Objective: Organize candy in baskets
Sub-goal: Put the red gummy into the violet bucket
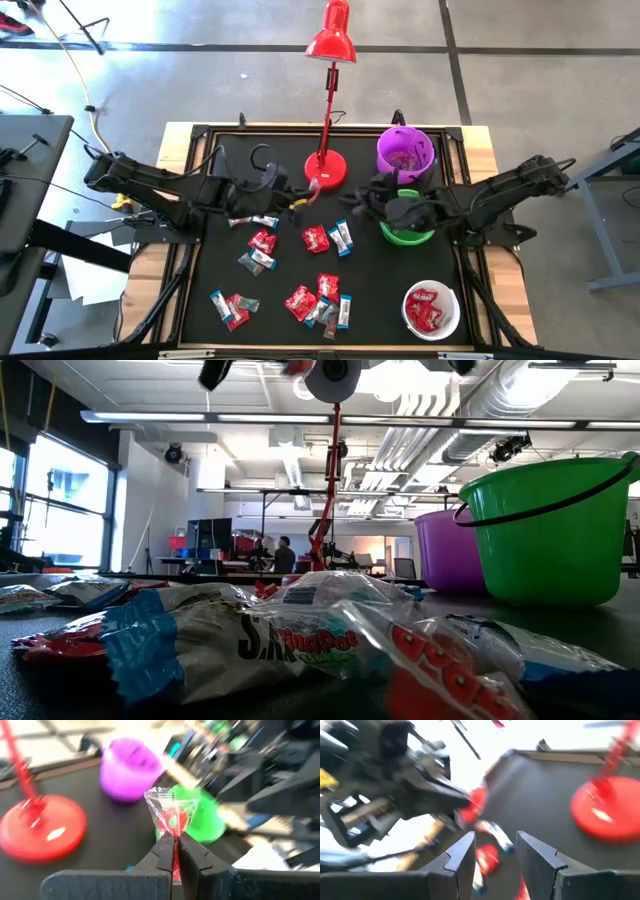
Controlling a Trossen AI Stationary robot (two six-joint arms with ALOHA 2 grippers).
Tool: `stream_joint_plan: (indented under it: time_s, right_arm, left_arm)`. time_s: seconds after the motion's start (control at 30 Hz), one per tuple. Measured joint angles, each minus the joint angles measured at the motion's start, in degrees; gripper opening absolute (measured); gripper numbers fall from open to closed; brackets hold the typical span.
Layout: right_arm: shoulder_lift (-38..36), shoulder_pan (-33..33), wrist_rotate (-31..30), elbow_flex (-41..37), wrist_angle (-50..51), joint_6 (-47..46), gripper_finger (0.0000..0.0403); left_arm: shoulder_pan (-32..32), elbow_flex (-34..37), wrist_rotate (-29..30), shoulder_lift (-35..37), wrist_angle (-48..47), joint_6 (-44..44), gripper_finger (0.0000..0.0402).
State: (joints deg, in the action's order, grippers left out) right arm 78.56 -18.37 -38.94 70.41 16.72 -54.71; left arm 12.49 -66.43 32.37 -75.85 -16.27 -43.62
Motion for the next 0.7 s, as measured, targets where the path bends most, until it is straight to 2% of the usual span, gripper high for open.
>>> stream_joint_plan:
  time_s: [0.13,0.23,0.7]
  right_arm:
    - [0.0,1.34,0.22,0.0,-10.87,8.42,0.0135]
    - [0.0,2.3,1.64,0.0,-14.75,11.54,0.0135]
    - [0.0,6.8,9.49,0.0,-18.44,14.7,0.0135]
  left_arm:
    - [0.0,-0.6,0.66,0.0,6.69,4.48,0.0]
    - [0.0,-0.6,0.78,0.0,8.96,5.29,0.0]
    - [0.85,-0.6,0.8,-1.54,13.6,5.46,0.0]
